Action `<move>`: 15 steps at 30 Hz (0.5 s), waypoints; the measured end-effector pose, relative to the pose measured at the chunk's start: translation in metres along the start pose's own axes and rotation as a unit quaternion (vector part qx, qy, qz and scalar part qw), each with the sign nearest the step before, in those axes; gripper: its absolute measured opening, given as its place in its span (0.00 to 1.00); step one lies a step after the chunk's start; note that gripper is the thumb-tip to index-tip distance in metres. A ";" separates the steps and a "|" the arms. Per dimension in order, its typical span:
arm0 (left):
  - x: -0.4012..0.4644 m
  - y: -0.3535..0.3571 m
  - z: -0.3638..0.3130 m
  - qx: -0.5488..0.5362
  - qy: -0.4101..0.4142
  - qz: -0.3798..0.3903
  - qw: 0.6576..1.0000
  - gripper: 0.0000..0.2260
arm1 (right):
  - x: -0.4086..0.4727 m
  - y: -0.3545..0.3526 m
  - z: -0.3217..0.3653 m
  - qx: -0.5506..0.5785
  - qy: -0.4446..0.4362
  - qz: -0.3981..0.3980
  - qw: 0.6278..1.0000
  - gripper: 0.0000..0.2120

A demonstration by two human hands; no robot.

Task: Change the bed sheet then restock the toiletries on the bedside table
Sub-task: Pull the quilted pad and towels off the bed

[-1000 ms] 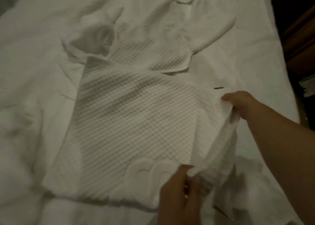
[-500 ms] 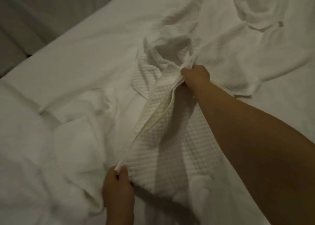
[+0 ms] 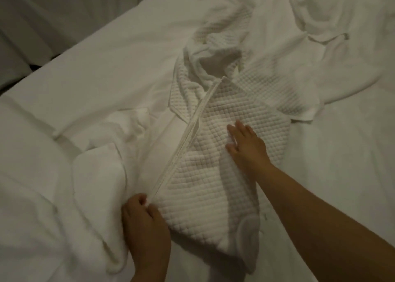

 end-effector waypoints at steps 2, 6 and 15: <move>-0.002 0.002 -0.011 0.067 0.127 -0.029 0.989 0.14 | 0.007 -0.010 0.005 0.010 -0.011 -0.044 0.999 0.24; 0.002 0.021 -0.017 0.145 0.183 0.002 0.972 0.16 | 0.039 -0.047 0.018 0.036 -0.004 -0.145 0.989 0.25; 0.016 0.017 0.002 0.133 0.038 0.104 0.985 0.04 | 0.106 -0.072 0.021 0.154 0.096 -0.206 0.962 0.11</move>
Point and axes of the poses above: each hand's wrist, its own x-axis towards the middle knuckle, its own y-axis out of the palm, z = x × y, the point moved 4 cm from there along x, towards the middle knuckle, and after that the axes turned 14 degrees about x, right-handed, at the moved point
